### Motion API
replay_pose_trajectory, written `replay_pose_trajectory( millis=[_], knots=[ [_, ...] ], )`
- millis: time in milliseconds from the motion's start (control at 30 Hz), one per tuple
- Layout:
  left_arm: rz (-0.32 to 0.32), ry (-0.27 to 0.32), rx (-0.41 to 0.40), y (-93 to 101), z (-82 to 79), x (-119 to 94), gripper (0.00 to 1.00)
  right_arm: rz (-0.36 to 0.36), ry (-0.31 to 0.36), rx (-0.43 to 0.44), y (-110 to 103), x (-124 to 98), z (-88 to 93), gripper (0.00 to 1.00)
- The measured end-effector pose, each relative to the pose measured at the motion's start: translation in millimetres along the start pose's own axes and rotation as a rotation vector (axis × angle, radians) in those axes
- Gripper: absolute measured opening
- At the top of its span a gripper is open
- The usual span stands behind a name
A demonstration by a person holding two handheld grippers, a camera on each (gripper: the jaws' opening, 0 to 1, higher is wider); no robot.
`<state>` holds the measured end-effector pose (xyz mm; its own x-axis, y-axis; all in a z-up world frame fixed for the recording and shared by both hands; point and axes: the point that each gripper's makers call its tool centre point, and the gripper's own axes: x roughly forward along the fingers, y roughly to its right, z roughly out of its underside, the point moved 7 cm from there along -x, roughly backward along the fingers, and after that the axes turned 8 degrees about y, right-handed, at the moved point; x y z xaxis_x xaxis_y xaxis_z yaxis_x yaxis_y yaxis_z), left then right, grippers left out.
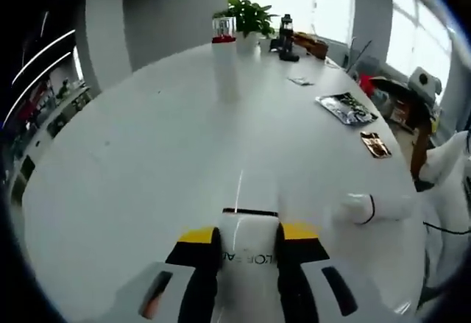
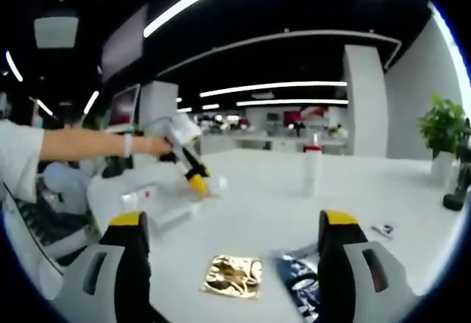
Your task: Arrange the skincare products in the storage area until every visible bottle or jar stands upright without overlapping.
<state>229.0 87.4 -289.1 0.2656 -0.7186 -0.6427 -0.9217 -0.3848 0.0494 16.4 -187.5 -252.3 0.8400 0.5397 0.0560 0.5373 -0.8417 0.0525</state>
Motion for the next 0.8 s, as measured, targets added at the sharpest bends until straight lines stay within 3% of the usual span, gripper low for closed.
replay_pose_trajectory(
  millis=[200, 400, 433, 600, 800],
  knots=[
    [-0.084, 0.106, 0.057, -8.4, -15.7, -19.8, 0.28, 0.0, 0.001, 0.003, -1.5, 0.1, 0.0, 0.92],
    [-0.119, 0.307, 0.022, -11.8, -35.8, -42.6, 0.28, 0.008, 0.013, 0.002, -1.7, -1.9, -2.9, 0.92],
    [-0.122, 0.318, 0.022, -11.4, -36.8, -44.2, 0.28, 0.008, 0.014, 0.002, -1.8, -1.9, -3.0, 0.92],
    [-0.219, 0.489, -0.008, -11.1, -55.5, -62.5, 0.29, 0.005, 0.019, -0.003, -5.9, -1.8, -5.4, 0.91],
    [-0.238, 0.62, -0.067, -4.7, -64.5, -75.4, 0.29, -0.011, 0.029, -0.002, -12.1, 0.4, -6.8, 0.91]
  ],
)
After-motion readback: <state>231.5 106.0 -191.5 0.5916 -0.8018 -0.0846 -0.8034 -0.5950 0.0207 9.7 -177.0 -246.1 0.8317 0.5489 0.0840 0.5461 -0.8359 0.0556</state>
